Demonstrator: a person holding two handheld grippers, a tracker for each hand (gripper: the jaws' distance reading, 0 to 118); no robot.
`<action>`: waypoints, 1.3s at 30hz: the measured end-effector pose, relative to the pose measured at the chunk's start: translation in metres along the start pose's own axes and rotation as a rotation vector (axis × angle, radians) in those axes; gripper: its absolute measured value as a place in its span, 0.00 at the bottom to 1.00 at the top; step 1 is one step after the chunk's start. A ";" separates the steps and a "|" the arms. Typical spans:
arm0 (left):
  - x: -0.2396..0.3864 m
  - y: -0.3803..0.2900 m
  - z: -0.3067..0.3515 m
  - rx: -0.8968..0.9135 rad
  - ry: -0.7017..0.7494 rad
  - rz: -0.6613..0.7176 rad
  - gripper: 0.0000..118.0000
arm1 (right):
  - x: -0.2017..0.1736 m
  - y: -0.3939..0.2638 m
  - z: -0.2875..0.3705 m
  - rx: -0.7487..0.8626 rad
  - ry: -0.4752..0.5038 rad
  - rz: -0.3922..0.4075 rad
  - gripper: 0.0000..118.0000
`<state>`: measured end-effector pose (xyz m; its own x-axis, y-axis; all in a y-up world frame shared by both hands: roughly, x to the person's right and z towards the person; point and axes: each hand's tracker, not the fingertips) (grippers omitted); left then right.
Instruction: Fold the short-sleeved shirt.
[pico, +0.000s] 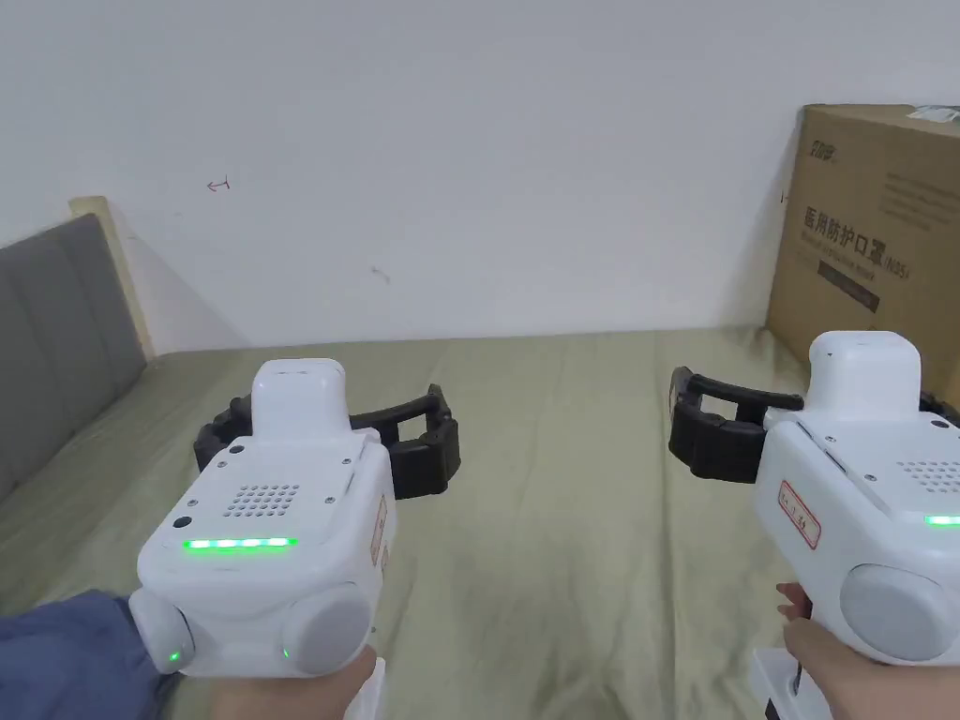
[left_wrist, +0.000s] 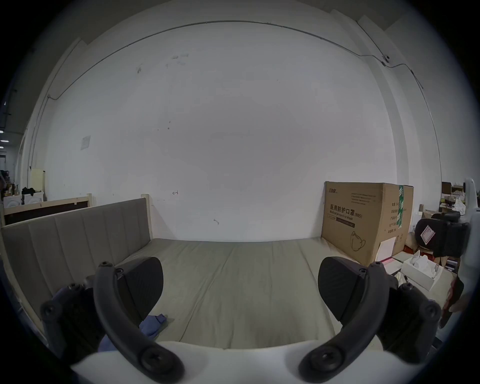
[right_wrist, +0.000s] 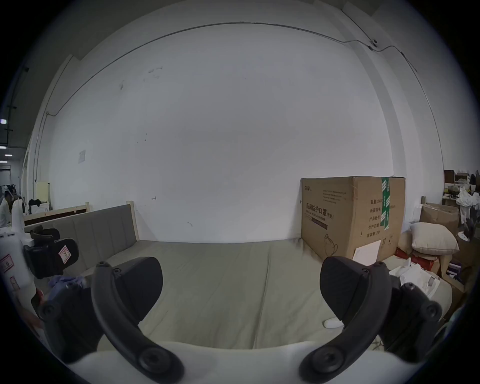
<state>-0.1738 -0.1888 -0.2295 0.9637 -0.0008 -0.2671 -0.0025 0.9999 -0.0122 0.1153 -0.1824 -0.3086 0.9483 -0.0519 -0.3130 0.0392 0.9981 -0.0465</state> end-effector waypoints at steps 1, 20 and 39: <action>0.000 0.000 0.000 -0.001 -0.001 0.001 1.00 | 0.000 -0.001 0.000 -0.003 0.000 -0.003 1.00; -0.001 -0.001 -0.001 -0.028 -0.003 -0.010 1.00 | 0.000 0.001 -0.004 -0.037 -0.002 -0.012 1.00; 0.086 -0.042 0.002 0.237 0.187 -1.211 1.00 | 0.081 -0.136 -0.011 -0.353 0.011 -1.592 1.00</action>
<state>-0.0901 -0.2310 -0.2501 0.2600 -0.9043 -0.3385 0.9262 0.3327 -0.1773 0.1831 -0.3222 -0.3375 0.0203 -0.9669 0.2545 0.8503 -0.1172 -0.5131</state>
